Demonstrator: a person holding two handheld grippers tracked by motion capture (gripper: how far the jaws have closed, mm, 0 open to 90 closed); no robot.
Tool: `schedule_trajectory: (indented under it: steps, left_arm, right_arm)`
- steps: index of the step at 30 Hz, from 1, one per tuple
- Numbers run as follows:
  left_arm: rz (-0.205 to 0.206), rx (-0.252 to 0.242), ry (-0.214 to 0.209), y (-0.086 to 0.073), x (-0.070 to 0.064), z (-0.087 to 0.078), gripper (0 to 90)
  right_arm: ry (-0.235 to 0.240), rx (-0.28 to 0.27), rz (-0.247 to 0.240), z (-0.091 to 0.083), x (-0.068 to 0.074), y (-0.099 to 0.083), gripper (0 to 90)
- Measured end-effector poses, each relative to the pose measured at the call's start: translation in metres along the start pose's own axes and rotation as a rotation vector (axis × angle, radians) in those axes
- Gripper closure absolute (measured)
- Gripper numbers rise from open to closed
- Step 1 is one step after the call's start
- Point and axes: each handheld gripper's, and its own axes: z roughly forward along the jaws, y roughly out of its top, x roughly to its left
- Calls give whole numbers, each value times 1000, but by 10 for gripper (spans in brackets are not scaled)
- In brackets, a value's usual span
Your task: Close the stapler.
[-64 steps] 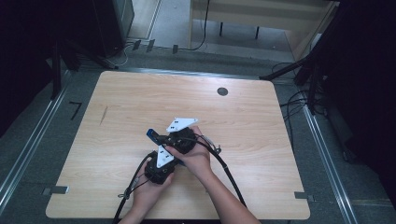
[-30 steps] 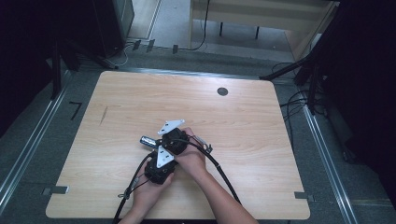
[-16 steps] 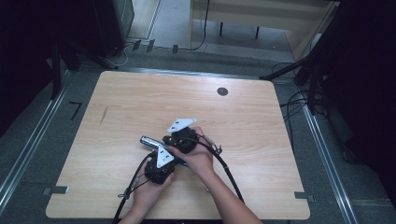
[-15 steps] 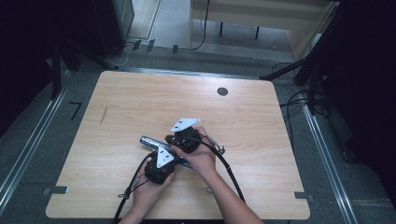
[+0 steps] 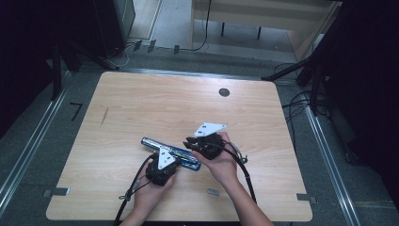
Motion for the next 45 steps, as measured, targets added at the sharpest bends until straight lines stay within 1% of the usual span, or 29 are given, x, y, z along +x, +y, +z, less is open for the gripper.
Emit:
schedule_trajectory:
  steps: [1, 2, 4, 6, 11, 13, 16, 20, 22, 23, 25, 27, 30, 34, 36, 38, 39, 40, 41, 42, 43, 45]
  left_arm:
    - [0, 0, 0, 0, 0, 0, 900]
    - [-1, 0, 0, 0, 0, 0, 900]
    - [-1, 0, 1, 0, 0, 0, 900]
    - [-2, -2, 2, 0, 0, 0, 900]
    - [0, -2, 2, 0, 0, 0, 900]
    - [-2, -2, 2, 0, -1, 0, 900]
    - [-1, -2, 2, 0, -1, 0, 900]
    - [-1, -3, 1, 0, -1, 0, 900]
    - [2, -1, 1, 0, -1, 0, 900]
    - [0, -3, 1, 0, -1, 0, 900]
    - [0, -3, 1, 0, -1, 0, 900]
    - [0, -2, 2, 0, -1, 0, 900]
    - [4, -1, 0, 0, -1, 0, 900]
    - [5, 0, 1, 0, -1, 0, 900]
    - [5, 0, 2, 0, -1, 0, 900]
    - [4, -1, 1, 0, -1, 0, 900]
    - [5, 0, 1, 0, -1, 0, 900]
    - [5, 0, 1, 0, -1, 0, 900]
    - [4, 0, 1, 0, -1, 0, 900]
    - [4, -1, 0, 0, -1, 0, 900]
    - [4, -1, 0, 0, -1, 0, 900]
    - [3, -1, 0, 0, -1, 0, 900]
  right_arm:
    - [-3, 8, -16, -6, 1, -5, 767]
    - [-3, 8, -16, -6, 1, -5, 767]
    - [-9, 7, -33, -13, 2, -10, 760]
    - [-5, 3, -29, -20, 3, -15, 753]
    - [-31, -1, -35, -36, 4, -27, 747]
    - [-16, -5, -23, -42, 2, -33, 748]
    - [-9, -14, -27, -47, 2, -38, 749]
    - [-24, -15, -19, -55, 4, -47, 718]
    - [-13, -15, -16, -58, 4, -52, 686]
    - [3, -13, -11, -59, 4, -55, 673]
    - [22, -16, -3, -64, 4, -59, 671]
    - [15, -36, -16, -72, 5, -67, 691]
    - [14, -33, -25, -77, 4, -72, 704]
    - [36, -36, -29, -85, 6, -80, 734]
    - [37, -34, -38, -88, 7, -84, 745]
    - [51, -24, -35, -91, 9, -88, 746]
    - [70, -10, -28, -92, 11, -92, 746]
    - [70, -10, -28, -92, 11, -92, 746]
    - [89, 7, -26, -93, 13, -97, 745]
    - [89, 7, -26, -93, 13, -97, 745]
    - [99, 36, -36, -94, 14, -101, 749]
    - [100, 46, -37, -94, 14, -103, 755]
